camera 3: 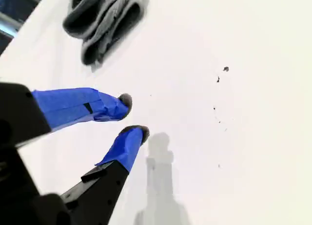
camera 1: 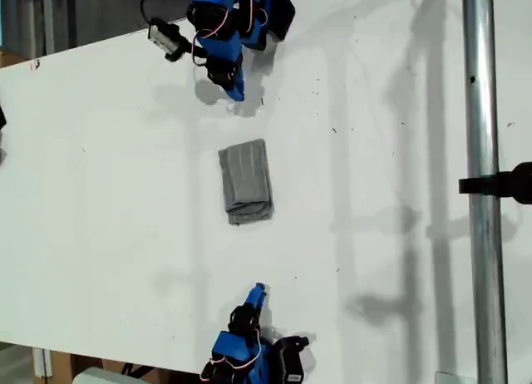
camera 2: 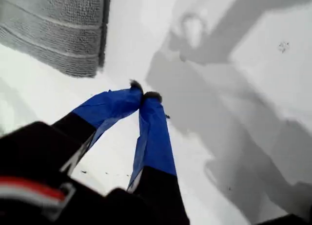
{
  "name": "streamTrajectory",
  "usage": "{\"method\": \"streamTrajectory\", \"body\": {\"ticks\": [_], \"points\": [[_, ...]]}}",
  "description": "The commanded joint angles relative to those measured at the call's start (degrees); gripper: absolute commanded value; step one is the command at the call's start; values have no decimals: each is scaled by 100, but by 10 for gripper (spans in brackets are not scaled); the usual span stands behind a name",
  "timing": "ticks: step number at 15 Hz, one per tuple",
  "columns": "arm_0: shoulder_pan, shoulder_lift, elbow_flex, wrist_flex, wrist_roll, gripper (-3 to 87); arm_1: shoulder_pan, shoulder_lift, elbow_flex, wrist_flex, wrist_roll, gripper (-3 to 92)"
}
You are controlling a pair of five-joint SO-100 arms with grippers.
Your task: Grasp corners of a towel and fold twice.
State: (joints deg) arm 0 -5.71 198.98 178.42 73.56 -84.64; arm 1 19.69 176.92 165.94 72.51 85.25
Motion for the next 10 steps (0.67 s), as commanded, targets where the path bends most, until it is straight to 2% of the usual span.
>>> {"method": "streamTrajectory", "body": {"ticks": [1,10], "points": [[0,9,26,26,3015,80,97,1143,-167,1336,220,113],[-35,18,26,26,3050,71,88,1160,-35,1257,62,116]]}}
